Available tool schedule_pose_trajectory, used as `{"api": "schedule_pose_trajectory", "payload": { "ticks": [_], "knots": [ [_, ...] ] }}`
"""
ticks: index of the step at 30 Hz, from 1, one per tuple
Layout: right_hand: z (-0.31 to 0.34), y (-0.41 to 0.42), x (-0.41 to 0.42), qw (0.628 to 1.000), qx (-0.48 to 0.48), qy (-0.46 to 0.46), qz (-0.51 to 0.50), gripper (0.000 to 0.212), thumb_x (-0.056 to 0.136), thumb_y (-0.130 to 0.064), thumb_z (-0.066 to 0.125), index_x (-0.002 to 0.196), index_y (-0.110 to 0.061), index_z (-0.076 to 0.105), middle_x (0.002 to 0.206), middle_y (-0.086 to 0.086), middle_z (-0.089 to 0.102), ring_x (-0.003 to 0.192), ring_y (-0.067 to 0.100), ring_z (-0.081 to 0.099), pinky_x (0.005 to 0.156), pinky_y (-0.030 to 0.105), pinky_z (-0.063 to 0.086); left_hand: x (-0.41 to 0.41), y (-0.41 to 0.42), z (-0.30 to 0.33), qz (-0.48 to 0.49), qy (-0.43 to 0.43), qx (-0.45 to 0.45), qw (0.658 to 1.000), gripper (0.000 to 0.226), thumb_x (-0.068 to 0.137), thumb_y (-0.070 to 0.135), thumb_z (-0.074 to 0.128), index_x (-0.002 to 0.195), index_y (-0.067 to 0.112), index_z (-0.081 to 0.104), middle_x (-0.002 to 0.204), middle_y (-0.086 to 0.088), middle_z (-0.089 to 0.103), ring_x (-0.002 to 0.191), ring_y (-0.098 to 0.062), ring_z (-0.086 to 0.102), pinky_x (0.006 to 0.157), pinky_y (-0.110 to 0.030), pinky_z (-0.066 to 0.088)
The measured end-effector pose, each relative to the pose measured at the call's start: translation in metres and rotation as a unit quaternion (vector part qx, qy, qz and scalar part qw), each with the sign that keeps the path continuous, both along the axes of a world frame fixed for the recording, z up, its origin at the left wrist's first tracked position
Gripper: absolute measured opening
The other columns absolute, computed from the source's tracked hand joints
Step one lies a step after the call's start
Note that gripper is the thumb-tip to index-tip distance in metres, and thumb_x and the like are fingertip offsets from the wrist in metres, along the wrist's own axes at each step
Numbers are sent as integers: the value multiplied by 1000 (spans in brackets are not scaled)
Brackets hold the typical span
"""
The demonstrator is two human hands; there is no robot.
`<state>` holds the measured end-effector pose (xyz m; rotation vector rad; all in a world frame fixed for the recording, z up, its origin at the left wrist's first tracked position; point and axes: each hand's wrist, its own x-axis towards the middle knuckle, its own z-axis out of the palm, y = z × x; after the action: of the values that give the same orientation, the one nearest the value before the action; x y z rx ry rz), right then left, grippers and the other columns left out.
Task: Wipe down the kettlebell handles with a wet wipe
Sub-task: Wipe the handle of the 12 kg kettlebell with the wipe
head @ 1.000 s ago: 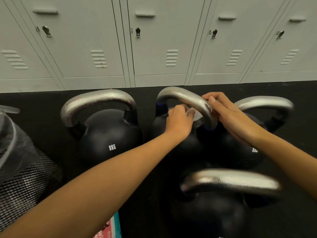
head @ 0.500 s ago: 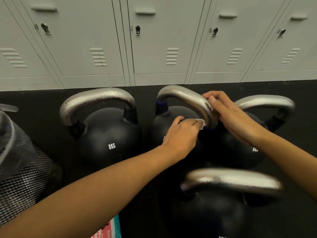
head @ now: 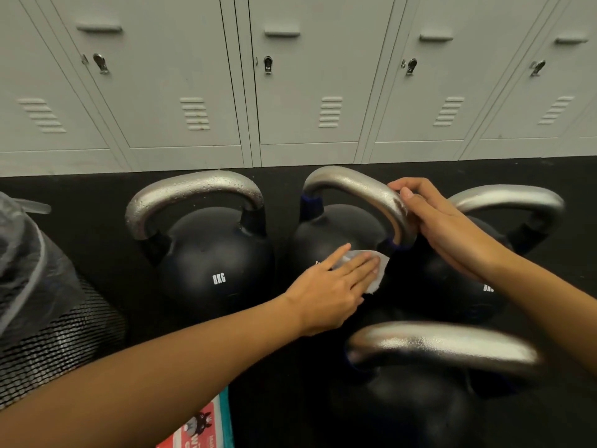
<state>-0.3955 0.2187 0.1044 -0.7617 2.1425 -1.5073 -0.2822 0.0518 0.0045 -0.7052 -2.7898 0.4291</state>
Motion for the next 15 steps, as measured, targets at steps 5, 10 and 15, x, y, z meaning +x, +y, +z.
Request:
{"api": "schedule_pose_trajectory", "payload": {
  "ticks": [5,10,15],
  "knots": [
    [3,-1,4,1000,-6,-7,2,27,103,-38,38,126,-30,50,98,10,61,81,24,64,86,44,52,-17,-2,18,68,5,64,996,60,97,39,25,144,4,37,150,-13,38,143,-22,29,119,-44,12],
    [2,1,-1,1000,14,-5,8,27,101,-44,38,126,-36,49,101,5,61,86,21,64,85,43,54,-44,2,36,76,-67,111,989,66,100,50,27,150,8,24,158,-9,23,148,-20,11,116,-41,-11],
    [-1,2,-4,1000,15,-8,14,28,101,-44,38,127,-36,48,101,3,61,87,21,65,86,40,53,-36,1,27,41,11,60,997,60,96,40,25,136,3,51,140,-13,52,135,-24,42,117,-42,18]
  ]
}}
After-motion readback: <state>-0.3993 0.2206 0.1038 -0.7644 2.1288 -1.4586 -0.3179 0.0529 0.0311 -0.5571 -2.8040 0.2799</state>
